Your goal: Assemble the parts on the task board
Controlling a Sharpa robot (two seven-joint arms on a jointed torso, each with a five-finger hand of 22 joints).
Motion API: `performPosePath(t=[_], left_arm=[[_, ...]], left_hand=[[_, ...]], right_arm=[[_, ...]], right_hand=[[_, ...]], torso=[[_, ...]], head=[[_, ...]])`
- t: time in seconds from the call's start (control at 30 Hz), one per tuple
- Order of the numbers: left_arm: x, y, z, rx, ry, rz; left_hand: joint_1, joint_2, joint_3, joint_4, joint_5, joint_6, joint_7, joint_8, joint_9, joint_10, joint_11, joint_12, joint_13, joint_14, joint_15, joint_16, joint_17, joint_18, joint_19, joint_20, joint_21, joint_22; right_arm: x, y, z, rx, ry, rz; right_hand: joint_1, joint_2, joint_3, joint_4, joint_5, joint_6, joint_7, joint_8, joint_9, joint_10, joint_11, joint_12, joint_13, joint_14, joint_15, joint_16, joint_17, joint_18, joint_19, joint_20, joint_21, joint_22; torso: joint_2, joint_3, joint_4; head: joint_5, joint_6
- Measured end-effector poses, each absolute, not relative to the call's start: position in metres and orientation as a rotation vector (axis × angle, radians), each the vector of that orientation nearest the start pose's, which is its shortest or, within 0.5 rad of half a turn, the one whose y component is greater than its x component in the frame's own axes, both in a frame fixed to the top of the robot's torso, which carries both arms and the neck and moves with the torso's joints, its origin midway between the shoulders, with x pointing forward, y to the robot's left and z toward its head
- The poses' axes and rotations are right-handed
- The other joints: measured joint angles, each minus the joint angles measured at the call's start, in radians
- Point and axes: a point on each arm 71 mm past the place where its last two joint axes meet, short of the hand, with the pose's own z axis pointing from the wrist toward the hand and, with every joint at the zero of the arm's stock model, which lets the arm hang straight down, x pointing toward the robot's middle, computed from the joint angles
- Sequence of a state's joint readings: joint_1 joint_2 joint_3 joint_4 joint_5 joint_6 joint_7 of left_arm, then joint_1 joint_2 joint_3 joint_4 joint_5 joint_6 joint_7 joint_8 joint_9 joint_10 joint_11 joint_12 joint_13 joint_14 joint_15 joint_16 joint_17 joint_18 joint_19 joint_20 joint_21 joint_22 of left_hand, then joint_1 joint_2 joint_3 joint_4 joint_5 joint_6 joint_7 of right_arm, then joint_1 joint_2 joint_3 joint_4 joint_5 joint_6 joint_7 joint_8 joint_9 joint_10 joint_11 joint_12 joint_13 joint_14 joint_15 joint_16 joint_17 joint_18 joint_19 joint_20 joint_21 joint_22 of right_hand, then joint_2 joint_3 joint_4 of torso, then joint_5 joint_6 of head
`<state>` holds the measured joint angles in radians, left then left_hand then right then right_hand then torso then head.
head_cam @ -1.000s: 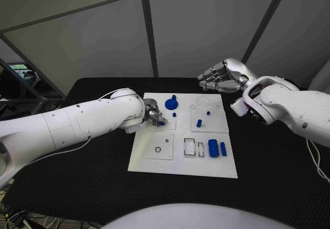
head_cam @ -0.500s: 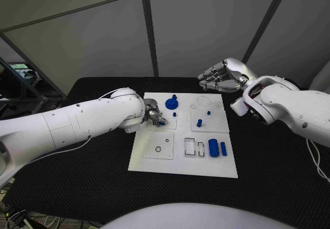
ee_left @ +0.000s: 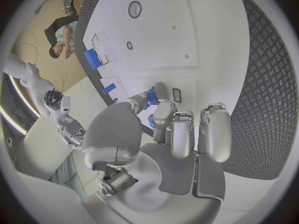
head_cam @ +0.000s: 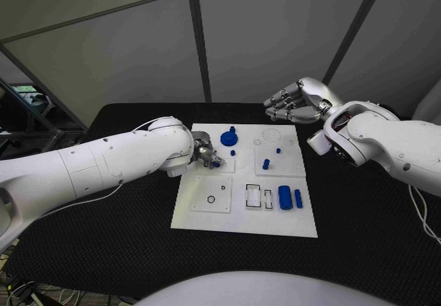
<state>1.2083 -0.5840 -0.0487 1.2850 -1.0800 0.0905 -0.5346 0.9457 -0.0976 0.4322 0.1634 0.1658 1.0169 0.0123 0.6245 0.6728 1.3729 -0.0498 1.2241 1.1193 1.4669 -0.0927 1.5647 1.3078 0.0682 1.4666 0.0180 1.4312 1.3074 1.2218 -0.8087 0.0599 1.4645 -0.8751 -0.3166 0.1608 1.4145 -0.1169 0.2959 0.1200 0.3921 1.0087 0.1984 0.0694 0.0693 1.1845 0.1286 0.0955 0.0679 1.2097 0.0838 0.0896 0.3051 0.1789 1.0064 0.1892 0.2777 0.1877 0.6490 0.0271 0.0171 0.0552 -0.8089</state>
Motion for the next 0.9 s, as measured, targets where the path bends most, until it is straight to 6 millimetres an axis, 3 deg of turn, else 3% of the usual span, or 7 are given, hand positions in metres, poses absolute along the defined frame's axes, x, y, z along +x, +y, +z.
performPosePath(t=[0.9], left_arm=[[0.5163, 0.1504, -0.2359, -0.187, 2.299, -0.402]], left_hand=[[-0.015, 0.004, -0.056, 0.034, 0.0, 0.004, -0.004, -0.004, -0.002, 0.007, 0.0, 0.006, 0.01, 0.0, 0.0, 0.0, 0.0, 0.0, 0.0, 0.0, 0.0, 0.0]], right_arm=[[0.5101, -0.197, -0.1351, 0.279, 1.549, 1.133]], right_hand=[[0.0, 0.0, 0.0, 0.0, 0.0, 0.0, 0.0, 0.0, 0.0, 0.0, 0.0, 0.0, 0.0, 0.0, 0.0, 0.0, -0.001, 0.0, 0.0, 0.0, 0.0, 0.0]], torso=[[0.0, -0.0009, 0.001]], head=[[-0.002, -0.003]])
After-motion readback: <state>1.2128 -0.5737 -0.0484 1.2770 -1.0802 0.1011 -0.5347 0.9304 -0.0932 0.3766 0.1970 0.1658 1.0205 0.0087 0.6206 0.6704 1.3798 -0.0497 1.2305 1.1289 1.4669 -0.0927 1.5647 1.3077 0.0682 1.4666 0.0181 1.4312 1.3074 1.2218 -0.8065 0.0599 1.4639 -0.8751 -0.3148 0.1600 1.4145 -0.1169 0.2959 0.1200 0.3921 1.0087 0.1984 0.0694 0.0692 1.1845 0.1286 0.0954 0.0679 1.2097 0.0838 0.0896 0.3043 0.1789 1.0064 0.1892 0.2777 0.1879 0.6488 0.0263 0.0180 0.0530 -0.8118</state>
